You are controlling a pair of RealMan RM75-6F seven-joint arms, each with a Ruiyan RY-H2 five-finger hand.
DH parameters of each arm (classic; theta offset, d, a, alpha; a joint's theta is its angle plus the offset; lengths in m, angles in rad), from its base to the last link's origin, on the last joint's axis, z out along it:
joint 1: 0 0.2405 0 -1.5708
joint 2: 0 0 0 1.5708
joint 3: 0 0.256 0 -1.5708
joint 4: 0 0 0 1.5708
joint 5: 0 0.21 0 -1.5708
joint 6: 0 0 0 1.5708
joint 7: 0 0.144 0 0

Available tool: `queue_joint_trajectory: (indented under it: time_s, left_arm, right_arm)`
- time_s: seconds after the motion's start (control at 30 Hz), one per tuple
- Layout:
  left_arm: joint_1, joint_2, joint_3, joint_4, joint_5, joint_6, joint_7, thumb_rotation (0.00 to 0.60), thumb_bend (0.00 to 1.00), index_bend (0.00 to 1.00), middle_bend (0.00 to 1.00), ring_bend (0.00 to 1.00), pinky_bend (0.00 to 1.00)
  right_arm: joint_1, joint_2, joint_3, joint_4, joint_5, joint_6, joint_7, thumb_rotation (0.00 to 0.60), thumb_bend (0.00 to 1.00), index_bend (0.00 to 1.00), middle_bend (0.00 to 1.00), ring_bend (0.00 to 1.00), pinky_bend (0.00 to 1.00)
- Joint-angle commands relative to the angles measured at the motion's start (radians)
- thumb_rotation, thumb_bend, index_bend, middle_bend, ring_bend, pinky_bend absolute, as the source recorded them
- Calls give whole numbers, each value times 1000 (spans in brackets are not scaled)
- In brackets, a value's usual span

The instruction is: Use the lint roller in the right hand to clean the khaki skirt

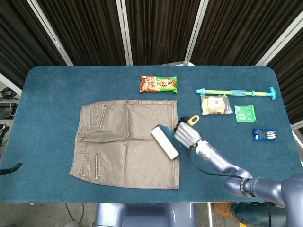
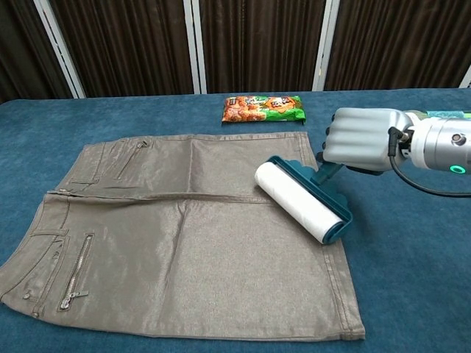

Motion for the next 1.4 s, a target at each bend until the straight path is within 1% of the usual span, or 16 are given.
queue_joint_trajectory:
  time_s: [0.03,0.27,0.57,0.73,0.9,1.0,1.17,1.4]
  left_arm:
    - [-1,-1,0,-1,-1,-1,2,600,54,0,0,0,0]
    - [0,1,0,-2,1,2,-2,600,54,0,0,0,0]
    - [1,7,3,0,3,0,-17,600,54,0,0,0,0]
    - [2,9,3,2,5,2,-25,600,55,0,0,0,0]
    - [4,13,3,3,7,5,-35,600,53,0,0,0,0]
    - [4,15,4,4,8,4,-39,600,54,0,0,0,0]
    - [5,16,2,6,5,4,-44,600,54,0,0,0,0]
    - [4,13,4,3,7,3,-32,600,54,0,0,0,0]
  right_arm:
    - [-2,5,-6,0,-8,7,4,600,923,474,570,483,453]
    - [5,11,-19,-60,-36,14,-25,600,924,475,570,483,453]
    - [27,6,-34,-215,-88,20,-118,600,923,483,573,486,456]
    - [40,-5,-43,-272,-101,4,-171,600,922,483,573,486,456]
    - [46,-16,-36,-313,-82,-4,-214,600,923,484,573,486,456]
    - [47,-17,-32,-320,-67,-5,-230,600,922,484,573,486,456]
    - [41,-12,-32,-295,-44,7,-252,600,922,485,573,486,456]
    - [17,7,-32,-204,0,32,-246,600,923,485,573,487,456]
